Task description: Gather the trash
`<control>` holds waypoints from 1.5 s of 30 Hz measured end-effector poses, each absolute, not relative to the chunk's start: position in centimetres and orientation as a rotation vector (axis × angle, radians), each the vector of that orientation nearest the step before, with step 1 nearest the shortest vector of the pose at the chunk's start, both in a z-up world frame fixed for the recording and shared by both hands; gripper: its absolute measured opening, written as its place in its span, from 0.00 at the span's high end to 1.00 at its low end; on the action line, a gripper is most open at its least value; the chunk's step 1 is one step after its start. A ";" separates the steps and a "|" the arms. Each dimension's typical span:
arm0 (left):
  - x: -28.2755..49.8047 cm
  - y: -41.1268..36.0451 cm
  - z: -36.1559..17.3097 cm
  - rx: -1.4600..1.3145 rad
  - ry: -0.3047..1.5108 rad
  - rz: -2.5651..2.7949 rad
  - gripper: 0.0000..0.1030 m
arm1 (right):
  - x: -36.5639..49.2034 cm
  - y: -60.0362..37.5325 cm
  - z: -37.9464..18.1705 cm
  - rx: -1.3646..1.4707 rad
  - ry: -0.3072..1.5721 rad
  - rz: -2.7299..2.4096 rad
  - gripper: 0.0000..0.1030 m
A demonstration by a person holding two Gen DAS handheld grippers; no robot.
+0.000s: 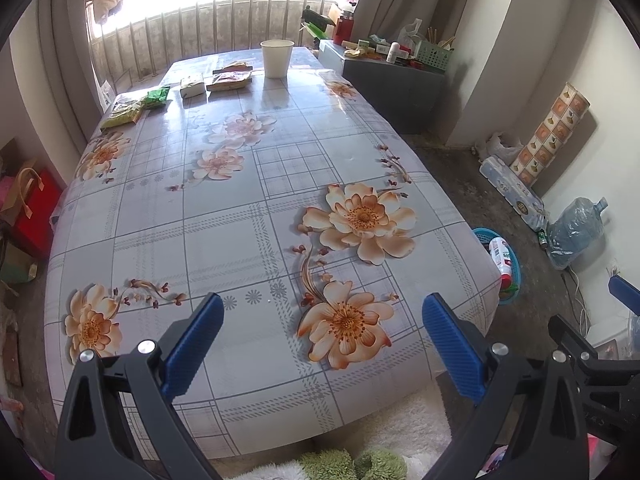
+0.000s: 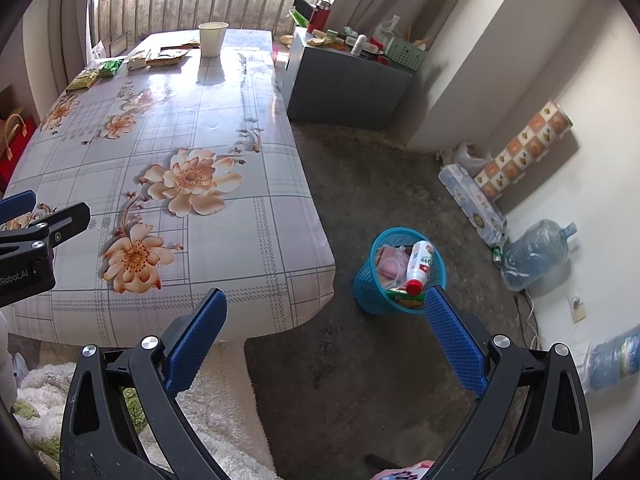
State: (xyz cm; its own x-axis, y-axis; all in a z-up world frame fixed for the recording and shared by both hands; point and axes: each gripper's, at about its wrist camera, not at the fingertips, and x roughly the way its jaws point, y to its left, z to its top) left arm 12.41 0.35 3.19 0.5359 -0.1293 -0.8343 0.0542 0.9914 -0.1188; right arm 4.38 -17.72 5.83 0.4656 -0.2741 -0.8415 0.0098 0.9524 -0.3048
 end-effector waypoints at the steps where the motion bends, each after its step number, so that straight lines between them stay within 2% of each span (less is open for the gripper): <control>1: 12.4 0.3 3.2 -0.083 0.999 -0.113 0.05 | 4.4 -17.7 5.8 -0.272 1.075 -0.177 0.08; 45: 12.5 1.0 3.2 -0.095 1.003 -0.107 0.05 | 4.6 -17.6 6.0 -0.278 1.070 -0.168 0.08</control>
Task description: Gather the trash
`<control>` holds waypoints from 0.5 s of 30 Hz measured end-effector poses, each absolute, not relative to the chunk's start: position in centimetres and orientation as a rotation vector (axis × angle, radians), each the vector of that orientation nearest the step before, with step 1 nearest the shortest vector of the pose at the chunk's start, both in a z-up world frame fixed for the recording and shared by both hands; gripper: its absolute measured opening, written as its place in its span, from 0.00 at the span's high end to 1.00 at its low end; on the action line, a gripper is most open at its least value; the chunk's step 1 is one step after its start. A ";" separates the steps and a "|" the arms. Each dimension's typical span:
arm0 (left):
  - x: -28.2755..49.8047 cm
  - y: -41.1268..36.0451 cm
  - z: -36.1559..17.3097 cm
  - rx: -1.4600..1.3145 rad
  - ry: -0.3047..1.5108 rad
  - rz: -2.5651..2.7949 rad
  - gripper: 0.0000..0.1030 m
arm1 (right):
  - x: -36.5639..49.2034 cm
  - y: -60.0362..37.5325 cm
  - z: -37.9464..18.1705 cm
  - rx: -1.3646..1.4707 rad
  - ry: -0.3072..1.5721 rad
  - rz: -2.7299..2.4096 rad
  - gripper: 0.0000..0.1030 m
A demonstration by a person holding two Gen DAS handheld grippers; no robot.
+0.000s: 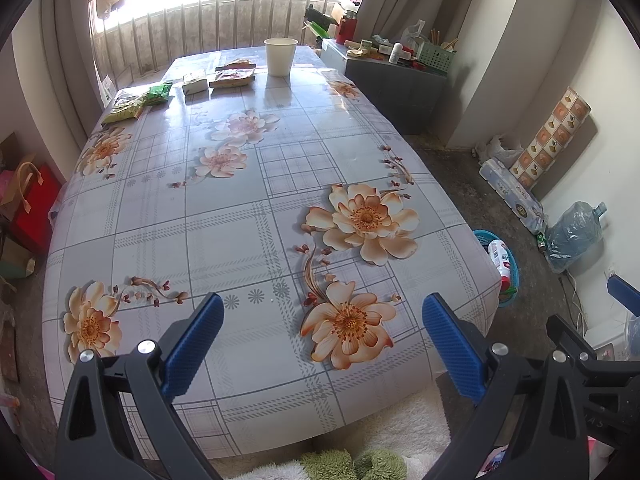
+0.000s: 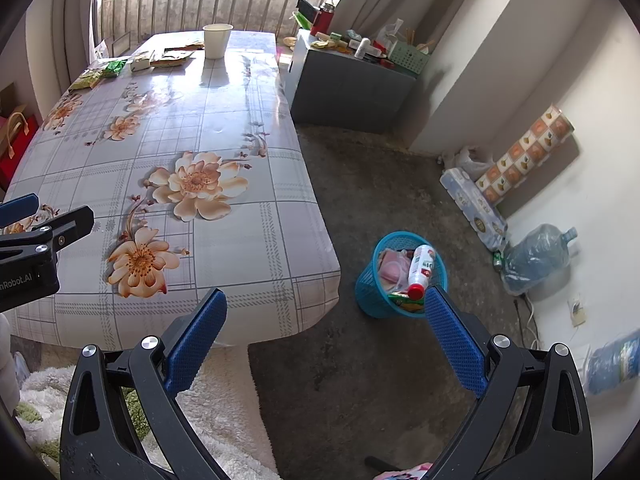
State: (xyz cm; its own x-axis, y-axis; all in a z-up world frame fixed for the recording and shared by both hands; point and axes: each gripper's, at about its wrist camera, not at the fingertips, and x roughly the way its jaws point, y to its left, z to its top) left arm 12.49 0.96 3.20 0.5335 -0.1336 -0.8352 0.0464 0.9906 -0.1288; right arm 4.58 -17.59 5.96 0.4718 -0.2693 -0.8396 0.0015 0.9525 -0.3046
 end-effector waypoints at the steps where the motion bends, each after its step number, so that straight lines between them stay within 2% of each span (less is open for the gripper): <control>1: 12.5 0.9 3.2 -0.095 1.002 -0.107 0.05 | 4.6 -17.6 6.0 -0.279 1.070 -0.168 0.08; 15: 12.5 0.9 3.2 -0.094 1.004 -0.108 0.05 | 4.6 -17.5 5.9 -0.281 1.067 -0.167 0.08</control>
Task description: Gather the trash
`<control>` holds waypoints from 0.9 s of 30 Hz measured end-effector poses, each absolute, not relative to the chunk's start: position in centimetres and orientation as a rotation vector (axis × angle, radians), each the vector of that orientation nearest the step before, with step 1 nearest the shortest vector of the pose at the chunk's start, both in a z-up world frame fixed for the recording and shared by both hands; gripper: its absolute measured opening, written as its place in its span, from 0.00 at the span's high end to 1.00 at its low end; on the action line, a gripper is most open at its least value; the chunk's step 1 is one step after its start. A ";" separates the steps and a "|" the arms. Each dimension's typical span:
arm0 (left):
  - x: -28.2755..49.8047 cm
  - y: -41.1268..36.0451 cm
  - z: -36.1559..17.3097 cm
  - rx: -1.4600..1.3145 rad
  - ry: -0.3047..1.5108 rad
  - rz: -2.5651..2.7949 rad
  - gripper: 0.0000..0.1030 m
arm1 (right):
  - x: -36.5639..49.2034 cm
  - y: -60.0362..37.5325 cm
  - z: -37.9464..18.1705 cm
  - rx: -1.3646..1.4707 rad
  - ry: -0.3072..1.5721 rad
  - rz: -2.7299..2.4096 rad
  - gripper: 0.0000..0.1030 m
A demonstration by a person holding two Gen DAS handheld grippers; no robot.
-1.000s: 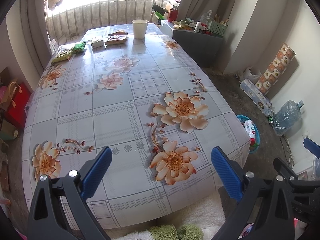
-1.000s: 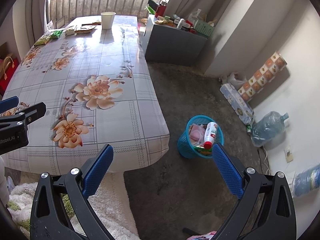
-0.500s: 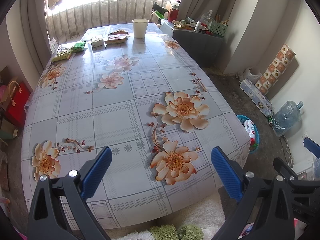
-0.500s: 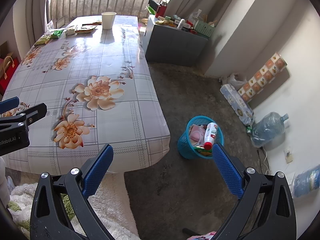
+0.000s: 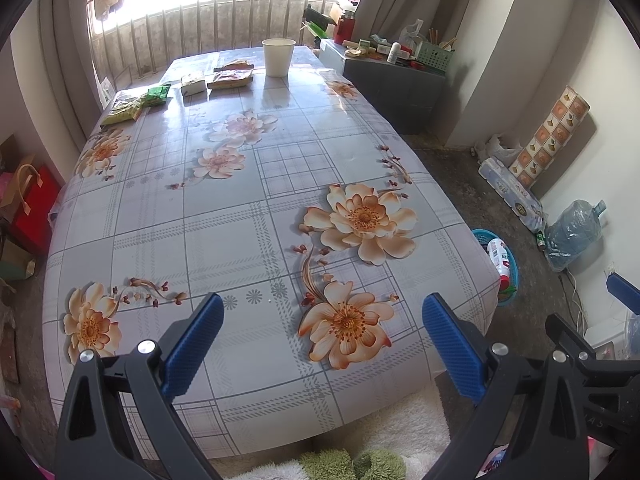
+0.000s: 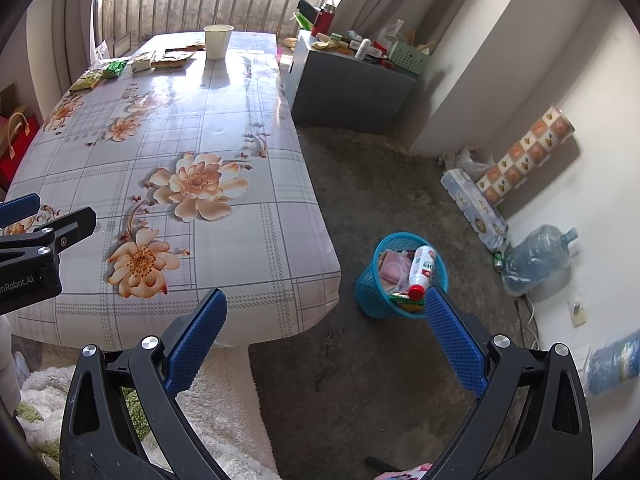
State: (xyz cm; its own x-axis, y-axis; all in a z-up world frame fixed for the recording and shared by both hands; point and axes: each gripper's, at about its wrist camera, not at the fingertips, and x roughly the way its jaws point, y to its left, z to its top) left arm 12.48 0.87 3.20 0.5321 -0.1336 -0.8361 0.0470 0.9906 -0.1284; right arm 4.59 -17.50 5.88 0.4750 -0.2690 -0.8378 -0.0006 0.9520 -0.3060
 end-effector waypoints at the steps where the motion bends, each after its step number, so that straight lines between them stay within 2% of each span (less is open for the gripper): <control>1: 12.5 0.8 3.2 -0.095 1.003 -0.108 0.05 | 4.6 -17.5 5.9 -0.281 1.067 -0.167 0.08; 27: 12.6 0.7 3.3 -0.096 1.006 -0.109 0.05 | 4.8 -17.2 5.9 -0.282 1.067 -0.169 0.08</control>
